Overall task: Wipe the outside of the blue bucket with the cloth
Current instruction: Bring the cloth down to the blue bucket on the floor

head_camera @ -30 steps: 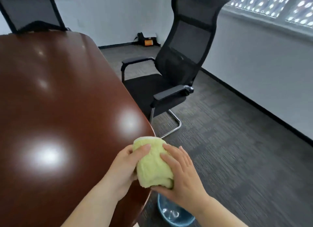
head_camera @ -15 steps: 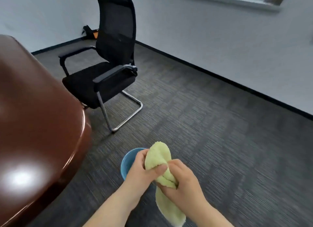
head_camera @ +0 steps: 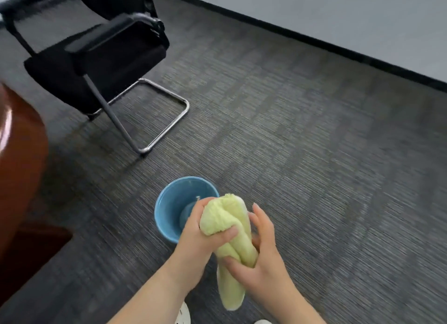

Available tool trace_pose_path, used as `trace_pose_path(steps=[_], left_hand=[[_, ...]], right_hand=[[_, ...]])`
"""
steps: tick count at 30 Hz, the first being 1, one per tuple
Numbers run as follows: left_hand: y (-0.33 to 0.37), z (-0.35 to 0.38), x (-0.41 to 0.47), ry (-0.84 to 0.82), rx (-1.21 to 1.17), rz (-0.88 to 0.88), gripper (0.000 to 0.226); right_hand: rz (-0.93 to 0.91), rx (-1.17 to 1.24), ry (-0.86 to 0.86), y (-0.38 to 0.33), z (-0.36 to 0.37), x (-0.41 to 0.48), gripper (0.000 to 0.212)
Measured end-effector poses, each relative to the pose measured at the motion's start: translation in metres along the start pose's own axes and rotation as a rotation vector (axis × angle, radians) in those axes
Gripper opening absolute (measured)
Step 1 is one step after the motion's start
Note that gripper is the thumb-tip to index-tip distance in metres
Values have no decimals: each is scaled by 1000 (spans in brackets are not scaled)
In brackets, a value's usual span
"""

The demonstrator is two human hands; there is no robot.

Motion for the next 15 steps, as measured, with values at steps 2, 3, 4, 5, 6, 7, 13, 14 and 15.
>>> trace_pose_path(steps=[2, 3, 4, 5, 6, 7, 13, 14, 15], left_hand=[[-44, -20, 21, 33, 7, -12, 55], [-65, -29, 32, 38, 15, -15, 54], [-84, -36, 43, 30, 27, -17, 56], [-102, -43, 54, 8, 38, -19, 61], [-120, -50, 66, -20, 45, -21, 65], [-136, -59, 79, -38, 56, -19, 68], [-227, -140, 157, 125, 508, 45, 29], [-244, -153, 167, 177, 636, 29, 26], [-260, -163, 175, 207, 760, 0, 32]], right_hand=[[33, -40, -14, 45, 13, 19, 80], [43, -49, 0, 67, 17, 29, 74], [55, -48, 26, 89, 19, 38, 69], [71, -50, 53, 112, 19, 47, 64], [86, -53, 77, 136, 19, 55, 61], [99, -54, 100, 160, 16, 63, 58], [59, -17, 300, 270, -16, 108, 57], [50, 4, 323, 284, -17, 115, 55], [49, 27, 336, 295, -17, 121, 52]])
Point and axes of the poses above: each hand's wrist, its own x-axis towards the middle knuckle, its own z-axis out of the palm, y = z × x, the point moved 6 cm from there along x, towards the middle knuckle, and after that the axes turned 9 degrees about -y, right-handed, at the moved point
